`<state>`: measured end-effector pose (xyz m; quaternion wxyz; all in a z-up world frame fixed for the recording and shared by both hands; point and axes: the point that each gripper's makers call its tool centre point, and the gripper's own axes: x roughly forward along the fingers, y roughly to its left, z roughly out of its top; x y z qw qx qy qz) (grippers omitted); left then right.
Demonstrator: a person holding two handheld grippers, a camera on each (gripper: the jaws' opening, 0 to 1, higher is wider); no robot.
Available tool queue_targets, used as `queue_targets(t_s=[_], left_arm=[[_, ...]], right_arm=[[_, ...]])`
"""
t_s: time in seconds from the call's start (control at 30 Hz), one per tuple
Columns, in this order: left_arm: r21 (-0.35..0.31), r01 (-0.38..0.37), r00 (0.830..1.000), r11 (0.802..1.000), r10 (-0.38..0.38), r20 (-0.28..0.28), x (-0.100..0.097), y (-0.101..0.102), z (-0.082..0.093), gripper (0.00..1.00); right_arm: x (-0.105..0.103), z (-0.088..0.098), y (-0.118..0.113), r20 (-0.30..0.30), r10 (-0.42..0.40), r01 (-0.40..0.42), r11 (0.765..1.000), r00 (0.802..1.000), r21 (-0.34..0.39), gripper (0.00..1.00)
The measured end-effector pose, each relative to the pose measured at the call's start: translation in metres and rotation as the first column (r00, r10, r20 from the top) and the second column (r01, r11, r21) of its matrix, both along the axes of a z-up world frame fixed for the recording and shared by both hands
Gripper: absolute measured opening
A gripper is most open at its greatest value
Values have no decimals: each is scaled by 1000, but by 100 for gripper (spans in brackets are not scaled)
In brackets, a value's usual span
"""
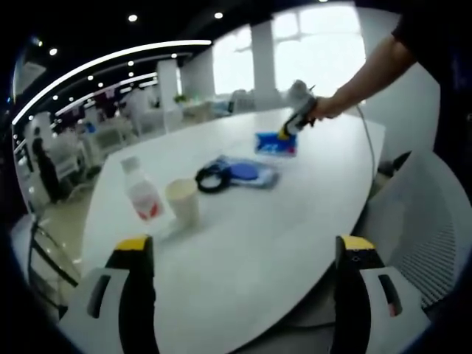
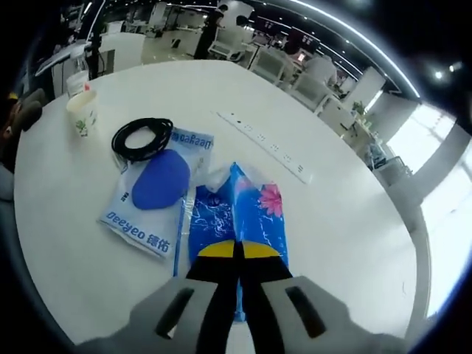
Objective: Arrange the tabletop items into an orderly group along one side of the table until the central work area is clear of visible clutter.
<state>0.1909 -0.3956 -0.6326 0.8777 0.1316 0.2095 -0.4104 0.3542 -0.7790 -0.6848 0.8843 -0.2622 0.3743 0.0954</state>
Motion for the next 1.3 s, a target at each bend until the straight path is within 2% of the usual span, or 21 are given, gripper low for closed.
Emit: queue_targets(t_s=[0.3, 0.67, 0.9, 1.1, 1.3], left_arm=[[3, 1, 1000, 1000, -1, -6, -1, 0, -2, 100], [10, 5, 1000, 1000, -5, -14, -1, 0, -3, 100], [15, 2, 1000, 1000, -1, -18, -1, 1, -4, 100], [19, 1, 1000, 1000, 0, -21, -1, 2, -5, 100], [22, -2, 1000, 1000, 3, -24, -1, 3, -6, 99]], right_arm=[[-14, -10, -20, -16, -61, 62, 998, 998, 21, 0], [-28, -25, -30, -42, -129, 131, 989, 991, 63, 0], [-36, -35, -33, -65, -214, 221, 965, 975, 140, 0], [-38, -41, -33, -77, -239, 249, 956, 968, 158, 0], [-40, -45, -35, -80, -245, 255, 957, 966, 137, 0]])
